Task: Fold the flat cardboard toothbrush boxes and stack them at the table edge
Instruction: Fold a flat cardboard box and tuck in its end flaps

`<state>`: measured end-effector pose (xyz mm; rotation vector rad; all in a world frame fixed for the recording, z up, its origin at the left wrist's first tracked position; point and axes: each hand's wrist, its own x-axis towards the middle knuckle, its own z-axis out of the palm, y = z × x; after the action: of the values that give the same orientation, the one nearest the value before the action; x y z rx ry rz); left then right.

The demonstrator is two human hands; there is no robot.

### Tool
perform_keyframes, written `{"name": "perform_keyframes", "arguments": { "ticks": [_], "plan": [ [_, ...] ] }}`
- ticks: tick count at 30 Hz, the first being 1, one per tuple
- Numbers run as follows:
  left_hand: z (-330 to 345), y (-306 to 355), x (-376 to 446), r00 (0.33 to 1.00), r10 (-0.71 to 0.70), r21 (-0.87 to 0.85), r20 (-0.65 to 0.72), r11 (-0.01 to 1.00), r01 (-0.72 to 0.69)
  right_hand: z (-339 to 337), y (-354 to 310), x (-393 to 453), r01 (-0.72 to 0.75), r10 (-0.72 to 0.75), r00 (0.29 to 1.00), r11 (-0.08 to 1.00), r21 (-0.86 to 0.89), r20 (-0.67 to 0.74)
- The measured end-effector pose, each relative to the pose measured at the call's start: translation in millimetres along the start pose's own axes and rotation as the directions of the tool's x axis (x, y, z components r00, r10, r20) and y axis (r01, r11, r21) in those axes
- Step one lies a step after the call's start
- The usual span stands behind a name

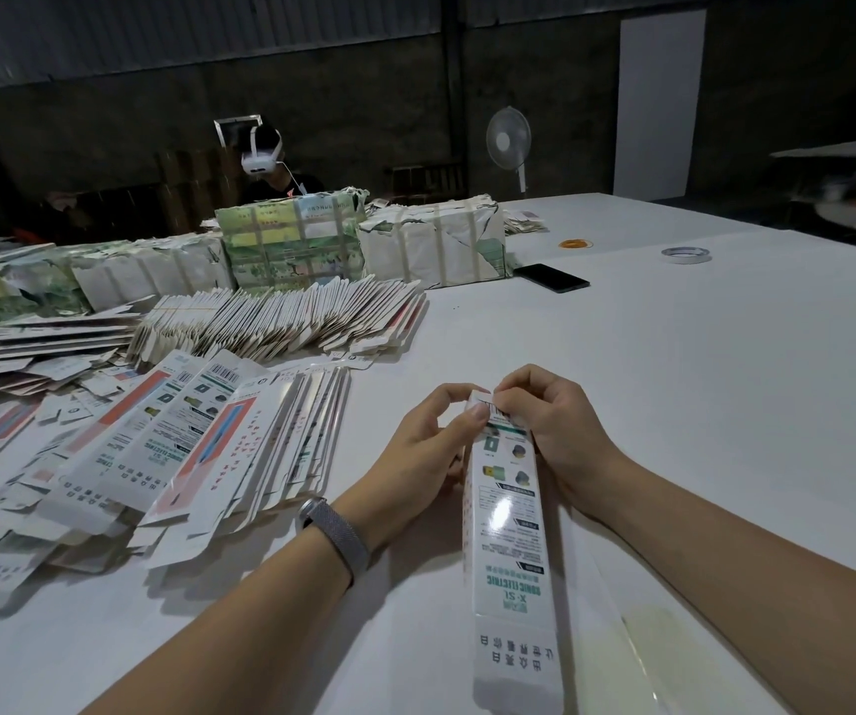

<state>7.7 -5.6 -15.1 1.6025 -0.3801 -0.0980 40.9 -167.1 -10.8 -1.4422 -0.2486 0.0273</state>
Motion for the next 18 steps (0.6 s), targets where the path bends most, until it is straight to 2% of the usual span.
{"name": "perform_keyframes", "arguments": {
  "ticks": [7, 18],
  "plan": [
    [1.6, 3.1, -1.6, 0.999, -0.034, 0.010, -0.022, 0.999, 0.034, -0.9, -1.7, 0.7, 0.015, -0.015, 1.000, 0.999, -0.039, -0.005],
    [2.7, 9.6, -5.1, 1.000, -0.007, -0.090, 0.022, 0.996, 0.009, 1.6, -1.2, -0.7, 0.036, -0.036, 0.999, 0.999, -0.022, 0.018]
  ]
}}
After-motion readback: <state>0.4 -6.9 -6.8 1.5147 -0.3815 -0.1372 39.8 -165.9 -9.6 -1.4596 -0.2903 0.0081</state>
